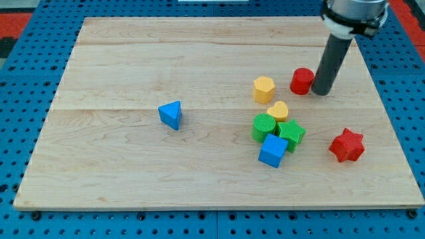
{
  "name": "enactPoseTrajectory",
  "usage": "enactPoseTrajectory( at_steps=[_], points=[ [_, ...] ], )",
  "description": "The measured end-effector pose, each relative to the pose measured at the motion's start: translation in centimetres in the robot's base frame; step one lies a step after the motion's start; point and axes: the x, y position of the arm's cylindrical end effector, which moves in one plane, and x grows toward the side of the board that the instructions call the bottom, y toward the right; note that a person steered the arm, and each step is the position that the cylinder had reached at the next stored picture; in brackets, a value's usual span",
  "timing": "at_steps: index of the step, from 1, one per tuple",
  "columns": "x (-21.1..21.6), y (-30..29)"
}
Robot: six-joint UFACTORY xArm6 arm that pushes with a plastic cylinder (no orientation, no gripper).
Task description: Place the red circle above the triangle
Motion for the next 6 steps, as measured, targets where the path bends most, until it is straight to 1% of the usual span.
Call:
enactPoseTrajectory(
  at_steps=[1, 2, 3, 4, 5, 6],
  points=[
    [-0.5, 2.5],
    [-0.5, 0.6],
    [-1.3, -6.5],
    [-3.3, -17.0],
    [-3.9, -19.0],
    [-8.1, -15.6]
  ],
)
